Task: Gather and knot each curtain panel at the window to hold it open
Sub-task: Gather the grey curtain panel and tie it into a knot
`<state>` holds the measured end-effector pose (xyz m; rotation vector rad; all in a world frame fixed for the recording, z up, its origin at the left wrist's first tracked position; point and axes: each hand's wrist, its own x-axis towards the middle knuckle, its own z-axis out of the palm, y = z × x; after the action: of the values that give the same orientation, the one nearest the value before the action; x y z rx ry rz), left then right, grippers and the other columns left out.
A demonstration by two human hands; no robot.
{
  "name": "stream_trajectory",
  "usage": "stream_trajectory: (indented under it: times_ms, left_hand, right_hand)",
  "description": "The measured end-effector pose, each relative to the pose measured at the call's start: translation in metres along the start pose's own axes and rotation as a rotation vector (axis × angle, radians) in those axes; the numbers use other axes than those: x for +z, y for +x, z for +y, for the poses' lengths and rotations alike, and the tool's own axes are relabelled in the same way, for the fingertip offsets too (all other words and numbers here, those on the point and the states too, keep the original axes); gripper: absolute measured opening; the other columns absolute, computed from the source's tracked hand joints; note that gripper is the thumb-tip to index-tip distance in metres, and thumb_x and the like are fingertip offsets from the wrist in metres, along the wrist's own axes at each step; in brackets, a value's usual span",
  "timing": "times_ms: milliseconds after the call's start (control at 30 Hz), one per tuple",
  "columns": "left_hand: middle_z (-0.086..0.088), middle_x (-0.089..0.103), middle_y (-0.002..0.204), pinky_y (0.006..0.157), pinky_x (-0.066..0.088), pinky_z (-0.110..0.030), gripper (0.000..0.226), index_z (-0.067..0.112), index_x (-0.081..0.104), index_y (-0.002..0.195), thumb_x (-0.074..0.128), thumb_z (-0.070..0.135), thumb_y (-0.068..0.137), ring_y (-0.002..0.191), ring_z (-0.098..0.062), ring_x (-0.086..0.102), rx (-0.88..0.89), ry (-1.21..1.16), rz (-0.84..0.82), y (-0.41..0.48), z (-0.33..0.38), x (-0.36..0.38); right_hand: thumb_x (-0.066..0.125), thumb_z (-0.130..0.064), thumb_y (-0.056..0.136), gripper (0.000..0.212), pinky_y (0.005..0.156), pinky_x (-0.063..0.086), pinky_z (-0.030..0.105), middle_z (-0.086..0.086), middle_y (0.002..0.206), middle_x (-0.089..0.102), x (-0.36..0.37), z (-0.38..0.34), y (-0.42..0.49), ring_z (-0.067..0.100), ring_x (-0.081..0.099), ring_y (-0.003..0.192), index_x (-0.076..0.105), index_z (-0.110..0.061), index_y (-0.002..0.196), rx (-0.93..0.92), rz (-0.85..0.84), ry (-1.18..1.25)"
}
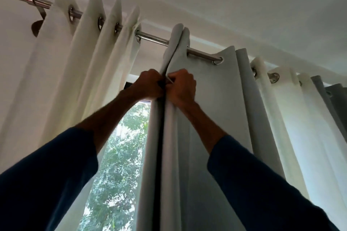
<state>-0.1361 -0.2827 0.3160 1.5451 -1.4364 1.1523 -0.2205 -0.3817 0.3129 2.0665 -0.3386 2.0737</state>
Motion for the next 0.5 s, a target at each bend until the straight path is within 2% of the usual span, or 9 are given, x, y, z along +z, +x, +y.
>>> stream_trajectory:
  times_ms: [67, 100, 167, 200, 267, 333, 433, 500]
  left_hand:
    - [-0.01, 0.07, 0.112, 0.068, 0.042, -0.014, 0.033, 0.014, 0.076, 0.112, 0.059, 0.012, 0.083, 0.109, -0.028, 0.064, -0.001, -0.049, -0.011, -0.008, -0.002, 0.003]
    - [-0.007, 0.071, 0.105, 0.059, 0.037, -0.006, 0.036, 0.017, 0.077, 0.111, 0.06, 0.004, 0.082, 0.105, -0.025, 0.065, 0.014, -0.066, -0.023, -0.013, 0.0, 0.006]
    - [-0.001, 0.065, 0.083, 0.054, 0.036, -0.001, 0.038, 0.016, 0.079, 0.106, 0.061, -0.002, 0.077, 0.095, -0.024, 0.067, 0.063, -0.097, -0.059, -0.02, 0.009, 0.015]
    - [0.0, 0.063, 0.078, 0.055, 0.036, -0.002, 0.038, 0.015, 0.079, 0.104, 0.062, -0.001, 0.074, 0.092, -0.024, 0.067, 0.086, -0.108, -0.087, -0.023, 0.014, 0.021]
    - [-0.002, 0.071, 0.088, 0.064, 0.038, -0.007, 0.038, 0.015, 0.08, 0.102, 0.064, 0.007, 0.069, 0.092, -0.022, 0.069, 0.116, -0.122, -0.147, -0.031, 0.023, 0.035]
    - [-0.004, 0.073, 0.106, 0.076, 0.04, -0.01, 0.04, 0.017, 0.079, 0.103, 0.064, 0.009, 0.067, 0.101, -0.019, 0.067, 0.135, -0.123, -0.187, -0.042, 0.03, 0.052]
    - [-0.001, 0.062, 0.12, 0.086, 0.028, -0.006, 0.043, 0.022, 0.076, 0.11, 0.065, 0.003, 0.073, 0.115, -0.016, 0.056, 0.136, -0.143, -0.237, -0.065, 0.035, 0.078]
    - [0.001, 0.059, 0.12, 0.089, 0.026, -0.008, 0.042, 0.022, 0.075, 0.112, 0.065, 0.003, 0.076, 0.112, -0.014, 0.051, 0.12, -0.169, -0.287, -0.08, 0.033, 0.09]
  right_hand:
    - [0.07, -0.029, 0.076, 0.029, 0.06, 0.037, 0.034, 0.004, 0.061, 0.055, -0.007, 0.01, -0.012, 0.021, 0.062, 0.068, 0.059, -0.01, 0.058, 0.0, 0.047, 0.036]
    - [0.068, -0.03, 0.077, 0.035, 0.057, 0.033, 0.033, 0.0, 0.053, 0.047, -0.01, 0.019, -0.018, 0.017, 0.056, 0.062, 0.053, -0.011, 0.052, -0.001, 0.072, 0.034]
    - [0.065, -0.024, 0.078, 0.04, 0.055, 0.029, 0.029, -0.003, 0.047, 0.032, -0.016, 0.038, -0.03, 0.013, 0.047, 0.057, 0.04, -0.015, 0.048, 0.017, 0.104, 0.015]
    - [0.065, -0.024, 0.079, 0.04, 0.054, 0.03, 0.028, -0.003, 0.047, 0.031, -0.016, 0.049, -0.036, 0.012, 0.046, 0.056, 0.04, -0.016, 0.05, 0.023, 0.107, 0.014]
    - [0.067, -0.037, 0.083, 0.032, 0.054, 0.036, 0.026, -0.002, 0.051, 0.041, -0.015, 0.066, -0.052, 0.008, 0.057, 0.061, 0.056, -0.017, 0.061, 0.055, 0.089, 0.01]
    - [0.069, -0.046, 0.081, 0.027, 0.057, 0.043, 0.026, -0.002, 0.066, 0.062, -0.016, 0.08, -0.075, 0.007, 0.067, 0.073, 0.07, -0.019, 0.08, 0.075, 0.049, -0.031]
    - [0.068, -0.025, 0.078, 0.016, 0.06, 0.041, 0.024, -0.001, 0.083, 0.073, -0.031, 0.097, -0.115, 0.018, 0.069, 0.076, 0.073, -0.022, 0.093, 0.089, -0.012, -0.112]
    - [0.065, -0.012, 0.075, 0.031, 0.061, 0.047, 0.024, -0.001, 0.084, 0.073, -0.048, 0.11, -0.139, 0.021, 0.07, 0.076, 0.073, -0.024, 0.103, 0.105, 0.002, -0.162]
